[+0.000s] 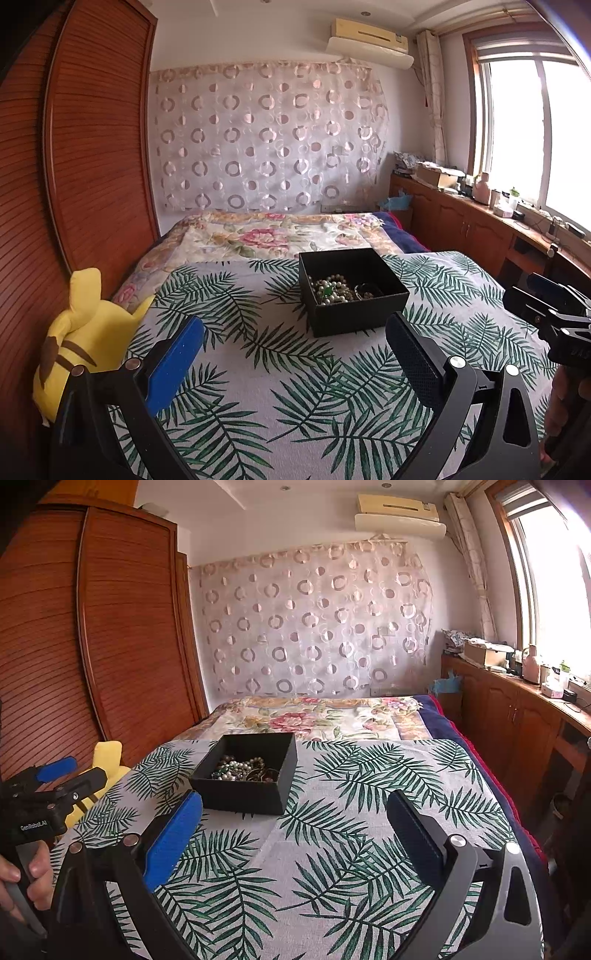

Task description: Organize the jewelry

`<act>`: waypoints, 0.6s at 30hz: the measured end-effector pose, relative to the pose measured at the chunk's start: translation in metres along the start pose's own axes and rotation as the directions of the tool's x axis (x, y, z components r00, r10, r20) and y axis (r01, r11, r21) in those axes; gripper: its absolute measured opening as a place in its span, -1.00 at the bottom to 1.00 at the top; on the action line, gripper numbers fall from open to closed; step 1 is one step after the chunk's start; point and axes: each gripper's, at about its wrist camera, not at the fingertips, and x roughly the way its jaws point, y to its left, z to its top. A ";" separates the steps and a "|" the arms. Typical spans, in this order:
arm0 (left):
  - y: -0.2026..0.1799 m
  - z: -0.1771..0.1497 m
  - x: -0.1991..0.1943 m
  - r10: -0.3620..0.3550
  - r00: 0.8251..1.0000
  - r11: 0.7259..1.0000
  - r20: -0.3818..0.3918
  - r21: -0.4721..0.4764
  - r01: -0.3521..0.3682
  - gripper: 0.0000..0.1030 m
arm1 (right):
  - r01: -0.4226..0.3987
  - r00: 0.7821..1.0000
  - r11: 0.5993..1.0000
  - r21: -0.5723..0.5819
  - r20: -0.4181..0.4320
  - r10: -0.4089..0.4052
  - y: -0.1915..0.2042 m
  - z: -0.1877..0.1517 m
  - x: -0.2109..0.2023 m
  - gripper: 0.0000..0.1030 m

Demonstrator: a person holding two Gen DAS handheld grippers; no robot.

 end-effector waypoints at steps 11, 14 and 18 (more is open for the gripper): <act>0.000 0.002 -0.003 0.006 1.000 1.000 0.006 0.008 -0.006 0.85 | 0.000 1.000 1.000 0.001 0.000 0.000 -0.001 0.000 -0.001 0.96; 0.000 0.003 -0.004 0.005 1.000 1.000 0.007 0.007 -0.005 0.85 | -0.001 1.000 1.000 0.001 0.001 0.001 -0.001 0.000 -0.001 0.96; 0.000 0.003 -0.004 0.005 1.000 1.000 0.006 0.008 -0.005 0.85 | -0.001 1.000 1.000 0.001 0.001 0.000 -0.001 0.000 -0.001 0.96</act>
